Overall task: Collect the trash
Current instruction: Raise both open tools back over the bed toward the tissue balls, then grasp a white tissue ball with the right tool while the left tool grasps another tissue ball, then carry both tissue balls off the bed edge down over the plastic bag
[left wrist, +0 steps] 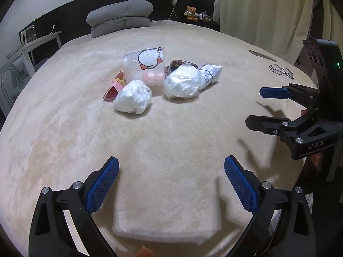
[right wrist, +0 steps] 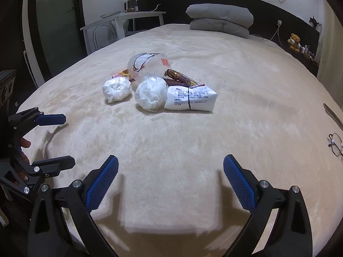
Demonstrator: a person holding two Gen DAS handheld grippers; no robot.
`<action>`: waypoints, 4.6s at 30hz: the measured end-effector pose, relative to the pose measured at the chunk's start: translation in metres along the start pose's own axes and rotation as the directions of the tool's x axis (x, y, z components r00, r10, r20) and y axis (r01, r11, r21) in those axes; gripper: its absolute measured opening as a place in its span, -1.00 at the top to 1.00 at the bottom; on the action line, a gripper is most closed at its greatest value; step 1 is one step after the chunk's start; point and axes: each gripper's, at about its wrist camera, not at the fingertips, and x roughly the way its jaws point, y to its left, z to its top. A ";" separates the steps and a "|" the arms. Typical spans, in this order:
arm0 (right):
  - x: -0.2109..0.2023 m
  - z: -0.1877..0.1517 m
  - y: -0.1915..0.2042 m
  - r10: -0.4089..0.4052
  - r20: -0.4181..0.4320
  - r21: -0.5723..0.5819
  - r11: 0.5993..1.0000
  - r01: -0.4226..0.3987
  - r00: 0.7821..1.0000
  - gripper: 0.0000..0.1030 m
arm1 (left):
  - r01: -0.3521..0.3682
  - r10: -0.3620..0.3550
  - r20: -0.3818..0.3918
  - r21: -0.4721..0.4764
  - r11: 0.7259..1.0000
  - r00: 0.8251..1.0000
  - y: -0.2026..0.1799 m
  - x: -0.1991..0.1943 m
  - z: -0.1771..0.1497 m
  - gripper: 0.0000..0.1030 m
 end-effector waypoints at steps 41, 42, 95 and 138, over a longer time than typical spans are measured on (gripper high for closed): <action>0.029 0.064 0.011 0.113 0.062 -0.110 0.988 -0.105 0.992 0.16 | -0.019 0.017 -0.021 -0.129 0.991 1.000 0.054 0.057 0.054 -0.88; 0.026 0.064 0.010 0.117 0.066 -0.109 0.988 -0.109 0.991 0.16 | -0.022 0.019 -0.022 -0.137 0.990 1.000 0.053 0.059 0.055 -0.88; -0.070 -0.050 -0.004 0.150 0.061 0.081 0.985 -0.154 0.987 0.65 | -0.020 0.024 0.022 -0.155 0.988 0.999 -0.043 -0.023 -0.035 -0.09; -0.082 -0.095 0.038 0.197 -0.035 -0.016 0.980 -0.197 0.980 0.04 | -0.044 0.043 -0.011 -0.162 0.986 0.999 -0.063 -0.051 -0.085 -0.09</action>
